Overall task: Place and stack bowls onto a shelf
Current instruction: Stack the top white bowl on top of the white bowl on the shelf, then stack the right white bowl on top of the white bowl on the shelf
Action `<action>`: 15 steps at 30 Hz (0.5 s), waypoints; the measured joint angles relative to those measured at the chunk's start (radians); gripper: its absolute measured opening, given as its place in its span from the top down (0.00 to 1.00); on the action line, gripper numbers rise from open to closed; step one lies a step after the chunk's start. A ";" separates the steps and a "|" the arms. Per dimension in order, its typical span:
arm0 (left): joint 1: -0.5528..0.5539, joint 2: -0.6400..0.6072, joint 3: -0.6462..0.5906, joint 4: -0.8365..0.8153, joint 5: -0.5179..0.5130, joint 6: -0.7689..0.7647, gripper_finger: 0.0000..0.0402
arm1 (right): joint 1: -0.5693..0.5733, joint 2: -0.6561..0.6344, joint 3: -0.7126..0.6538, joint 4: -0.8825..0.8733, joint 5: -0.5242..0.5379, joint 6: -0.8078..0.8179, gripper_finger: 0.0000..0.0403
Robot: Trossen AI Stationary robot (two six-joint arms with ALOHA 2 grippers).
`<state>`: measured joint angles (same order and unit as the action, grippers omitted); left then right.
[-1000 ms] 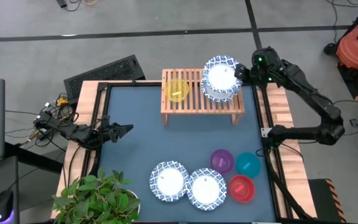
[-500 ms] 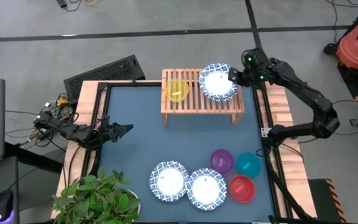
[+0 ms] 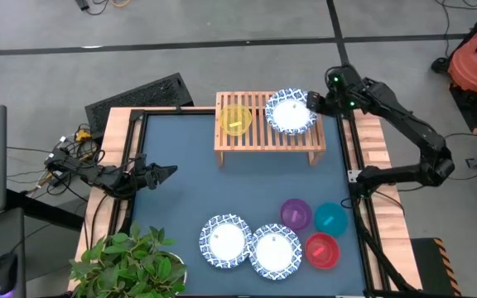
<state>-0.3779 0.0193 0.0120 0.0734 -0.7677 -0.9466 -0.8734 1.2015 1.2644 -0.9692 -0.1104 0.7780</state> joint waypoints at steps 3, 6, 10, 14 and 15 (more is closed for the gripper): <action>0.000 0.000 0.000 0.000 0.000 0.000 0.77 | 0.000 -0.015 0.000 0.000 0.000 0.000 0.61; 0.000 0.000 0.000 0.000 0.000 0.000 0.77 | 0.000 -0.036 0.000 -0.007 0.000 0.001 0.53; 0.000 0.000 0.000 0.000 0.000 0.000 0.77 | 0.000 -0.078 0.000 -0.035 0.002 0.010 0.46; 0.000 0.000 0.000 0.000 0.001 0.000 0.77 | 0.031 -0.129 0.000 -0.101 0.003 0.026 0.45; 0.000 0.000 0.000 0.000 0.001 0.000 0.77 | 0.056 -0.144 0.000 -0.122 0.003 0.026 0.45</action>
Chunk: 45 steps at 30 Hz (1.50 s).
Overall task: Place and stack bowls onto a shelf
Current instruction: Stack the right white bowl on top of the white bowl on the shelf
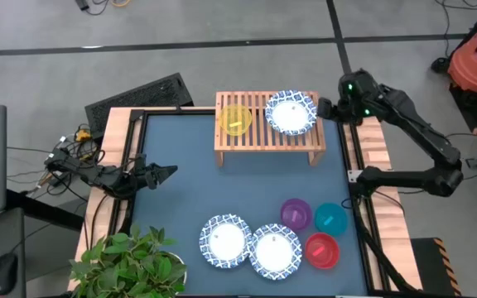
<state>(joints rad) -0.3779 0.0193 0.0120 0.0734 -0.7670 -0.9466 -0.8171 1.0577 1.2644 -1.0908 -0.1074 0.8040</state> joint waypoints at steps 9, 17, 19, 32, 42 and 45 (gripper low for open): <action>0.000 0.000 0.000 0.000 0.001 0.000 0.77 | 0.576 -0.005 0.000 -0.087 0.051 0.171 0.44; 0.000 0.000 0.000 0.000 0.001 -0.006 0.77 | 1.146 0.178 0.000 -0.069 0.185 0.658 0.44; 0.000 0.000 0.000 0.000 0.001 -0.007 0.77 | 1.241 0.246 0.000 -0.054 0.185 0.792 0.44; 0.000 0.000 0.000 0.001 0.035 -0.011 0.77 | 1.403 0.581 0.000 0.211 0.079 1.080 0.44; 0.000 0.000 0.000 0.002 0.054 -0.008 0.77 | 1.405 0.682 0.000 0.191 -0.020 1.074 0.45; 0.000 0.000 0.000 0.002 0.047 -0.008 0.77 | 1.405 0.687 -0.001 0.171 -0.020 1.042 0.45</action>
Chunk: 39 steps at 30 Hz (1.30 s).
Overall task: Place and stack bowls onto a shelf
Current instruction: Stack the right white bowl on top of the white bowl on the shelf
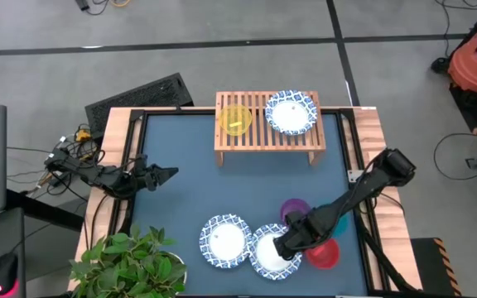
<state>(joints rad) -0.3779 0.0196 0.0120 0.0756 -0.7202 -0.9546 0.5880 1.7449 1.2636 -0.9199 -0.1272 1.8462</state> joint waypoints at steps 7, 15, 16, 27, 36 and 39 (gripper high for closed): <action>0.000 0.000 0.000 0.000 -0.001 0.000 0.77 | -0.009 0.064 0.000 -0.009 -0.006 -0.086 0.48; 0.000 0.000 0.000 0.000 -0.002 -0.009 0.77 | -0.034 0.115 0.000 0.016 -0.014 -0.143 0.54; 0.000 0.000 0.000 0.000 -0.002 -0.009 0.77 | -0.037 0.115 0.000 0.016 -0.016 -0.142 0.56; 0.000 0.000 0.000 -0.001 -0.002 -0.022 0.77 | -0.047 0.064 0.001 -0.064 -0.018 -0.092 0.93; 0.000 0.000 0.000 0.000 -0.002 -0.015 0.77 | -0.047 -0.056 0.001 -0.123 -0.006 -0.055 0.93; 0.000 0.000 0.000 0.000 -0.002 -0.015 0.77 | -0.047 -0.118 0.001 -0.121 -0.005 -0.056 0.93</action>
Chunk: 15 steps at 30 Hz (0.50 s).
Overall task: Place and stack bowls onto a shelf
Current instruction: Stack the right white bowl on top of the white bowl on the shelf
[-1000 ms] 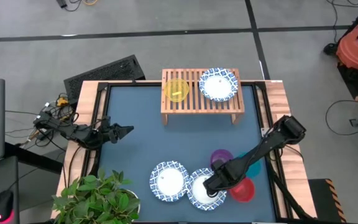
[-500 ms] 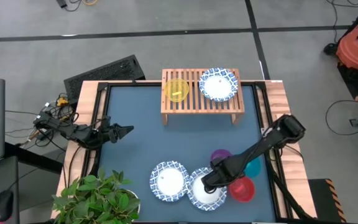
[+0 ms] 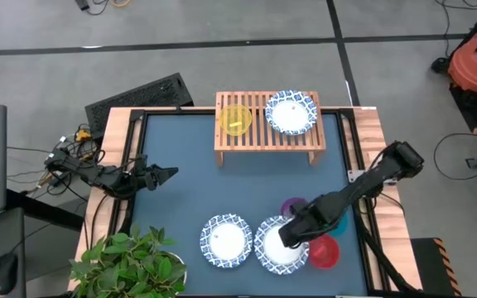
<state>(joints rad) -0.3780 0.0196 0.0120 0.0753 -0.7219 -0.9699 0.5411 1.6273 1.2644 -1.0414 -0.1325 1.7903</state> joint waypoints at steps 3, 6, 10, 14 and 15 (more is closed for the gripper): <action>0.000 0.000 0.000 0.000 0.000 0.000 0.77 | 0.003 -0.075 0.000 0.001 0.033 -0.007 0.94; 0.000 0.000 0.000 0.000 0.000 -0.001 0.77 | 0.008 -0.163 0.000 0.000 0.102 -0.002 0.94; 0.000 0.000 0.000 0.000 0.000 -0.002 0.77 | -0.010 -0.294 0.000 -0.001 0.253 -0.003 0.94; 0.000 0.000 0.000 0.000 0.000 -0.002 0.77 | -0.063 -0.429 0.000 0.000 0.438 -0.032 0.94; 0.000 0.000 0.000 0.000 0.000 -0.002 0.77 | -0.082 -0.461 0.000 0.000 0.474 -0.051 0.94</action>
<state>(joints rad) -0.3779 0.0196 0.0120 0.0753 -0.7219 -0.9722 0.4586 1.1663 1.2644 -1.0416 0.3417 1.7391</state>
